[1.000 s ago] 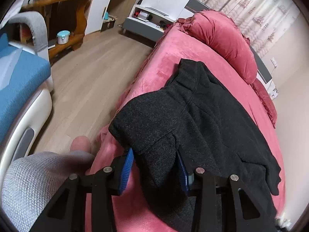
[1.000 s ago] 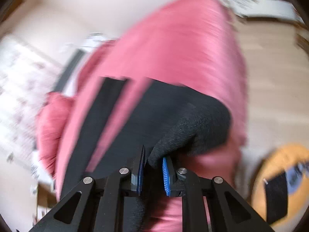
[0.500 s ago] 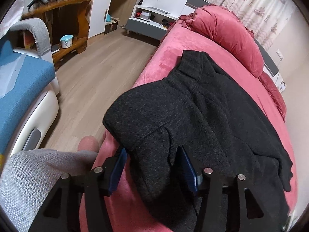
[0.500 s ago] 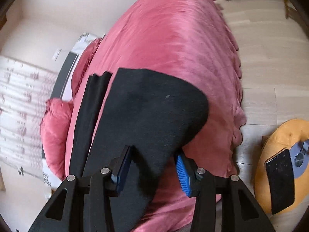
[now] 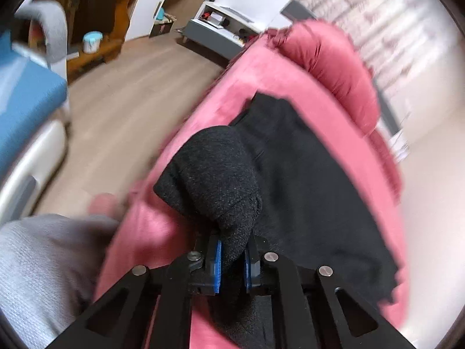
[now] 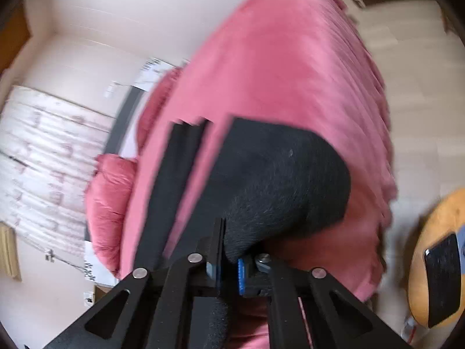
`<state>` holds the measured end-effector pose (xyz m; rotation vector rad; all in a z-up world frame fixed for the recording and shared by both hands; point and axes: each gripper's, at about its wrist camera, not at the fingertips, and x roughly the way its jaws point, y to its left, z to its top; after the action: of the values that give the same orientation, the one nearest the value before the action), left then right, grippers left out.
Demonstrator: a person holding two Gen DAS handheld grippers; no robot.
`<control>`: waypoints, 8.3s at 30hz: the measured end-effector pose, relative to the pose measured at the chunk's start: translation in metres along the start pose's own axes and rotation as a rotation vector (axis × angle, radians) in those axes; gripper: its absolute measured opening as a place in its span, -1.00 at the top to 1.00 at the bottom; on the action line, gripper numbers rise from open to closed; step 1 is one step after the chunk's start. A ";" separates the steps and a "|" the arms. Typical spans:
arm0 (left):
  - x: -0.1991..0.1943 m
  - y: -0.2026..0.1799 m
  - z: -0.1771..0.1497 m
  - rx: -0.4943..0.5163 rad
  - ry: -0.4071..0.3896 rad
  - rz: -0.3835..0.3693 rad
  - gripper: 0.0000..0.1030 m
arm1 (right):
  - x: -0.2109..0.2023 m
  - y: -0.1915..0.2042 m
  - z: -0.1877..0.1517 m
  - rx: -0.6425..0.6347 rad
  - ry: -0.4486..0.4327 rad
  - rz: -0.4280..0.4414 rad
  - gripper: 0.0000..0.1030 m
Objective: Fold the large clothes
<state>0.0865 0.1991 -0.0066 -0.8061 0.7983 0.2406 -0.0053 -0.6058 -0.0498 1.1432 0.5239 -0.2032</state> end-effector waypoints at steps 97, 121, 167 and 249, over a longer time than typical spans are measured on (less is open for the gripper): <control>0.117 -0.036 0.123 -0.008 -0.092 0.072 -0.59 | 0.220 0.185 -0.186 -0.226 0.332 0.015 -0.59; 0.083 -0.013 0.180 0.343 0.041 0.052 1.00 | 0.185 0.151 -0.197 -0.295 0.295 0.054 -0.08; 0.087 -0.066 0.146 0.531 0.156 -0.100 0.35 | 0.165 0.345 -0.414 -1.194 0.853 0.672 0.46; 0.180 -0.132 0.011 0.701 -0.123 0.177 -1.00 | 0.236 0.079 0.099 -0.082 0.129 -0.046 0.72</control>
<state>0.2797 0.0991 -0.0578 -0.0605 0.7667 0.1482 0.2594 -0.6373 -0.0719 1.0691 0.6678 -0.1472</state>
